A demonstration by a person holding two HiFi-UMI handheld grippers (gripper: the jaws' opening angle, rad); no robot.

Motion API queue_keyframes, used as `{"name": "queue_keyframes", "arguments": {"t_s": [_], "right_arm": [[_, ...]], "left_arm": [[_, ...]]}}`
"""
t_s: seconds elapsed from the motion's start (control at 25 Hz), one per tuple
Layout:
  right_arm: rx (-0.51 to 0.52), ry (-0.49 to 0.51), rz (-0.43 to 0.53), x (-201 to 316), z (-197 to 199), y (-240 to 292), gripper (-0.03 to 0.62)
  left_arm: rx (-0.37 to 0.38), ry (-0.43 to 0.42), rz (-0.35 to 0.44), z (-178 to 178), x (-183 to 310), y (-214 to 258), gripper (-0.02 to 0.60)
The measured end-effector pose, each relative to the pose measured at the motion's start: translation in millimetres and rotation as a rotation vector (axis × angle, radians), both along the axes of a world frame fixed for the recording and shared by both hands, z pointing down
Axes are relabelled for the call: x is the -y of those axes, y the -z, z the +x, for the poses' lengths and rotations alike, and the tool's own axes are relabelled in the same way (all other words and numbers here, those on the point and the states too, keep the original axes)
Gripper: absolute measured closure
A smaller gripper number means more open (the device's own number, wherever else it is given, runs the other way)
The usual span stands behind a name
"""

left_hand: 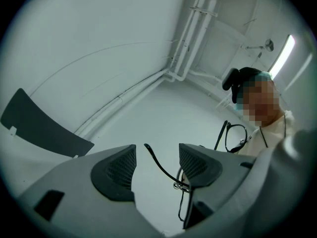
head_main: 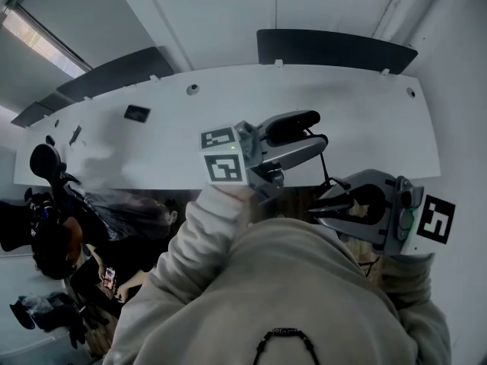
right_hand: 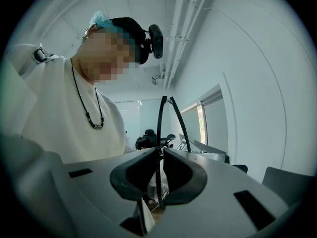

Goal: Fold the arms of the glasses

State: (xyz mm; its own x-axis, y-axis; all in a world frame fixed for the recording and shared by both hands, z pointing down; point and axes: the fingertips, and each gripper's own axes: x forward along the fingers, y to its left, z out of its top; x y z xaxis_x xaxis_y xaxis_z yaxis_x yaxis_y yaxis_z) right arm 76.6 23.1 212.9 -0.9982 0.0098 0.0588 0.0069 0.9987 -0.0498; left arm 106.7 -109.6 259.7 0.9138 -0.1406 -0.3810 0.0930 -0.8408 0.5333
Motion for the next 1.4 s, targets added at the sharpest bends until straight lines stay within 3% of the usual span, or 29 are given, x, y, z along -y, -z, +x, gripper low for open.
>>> {"name": "queue_keyframes", "arguments": {"t_s": [0.44,0.6,0.72,0.92,1.4], "right_arm": [[0.004,0.002,-0.008,0,0,-1,0.536],[0.007,0.015,-0.012,-2,2,-3,0.536],[0.010,0.039,-0.012,-5,1,-3,0.534],[0.000,0.054,-0.017,-8,4,-9,0.534],[-0.023,0.067,-0.048,-8,5,-13,0.536]], "left_arm": [[0.016,0.010,0.050,4,-5,4,0.329],[0.015,-0.007,0.061,5,-7,4,0.404],[0.004,-0.030,0.069,6,-11,9,0.423],[0.008,-0.002,0.080,3,-7,9,0.545],[0.031,0.017,0.156,-5,-13,28,0.560]]}}
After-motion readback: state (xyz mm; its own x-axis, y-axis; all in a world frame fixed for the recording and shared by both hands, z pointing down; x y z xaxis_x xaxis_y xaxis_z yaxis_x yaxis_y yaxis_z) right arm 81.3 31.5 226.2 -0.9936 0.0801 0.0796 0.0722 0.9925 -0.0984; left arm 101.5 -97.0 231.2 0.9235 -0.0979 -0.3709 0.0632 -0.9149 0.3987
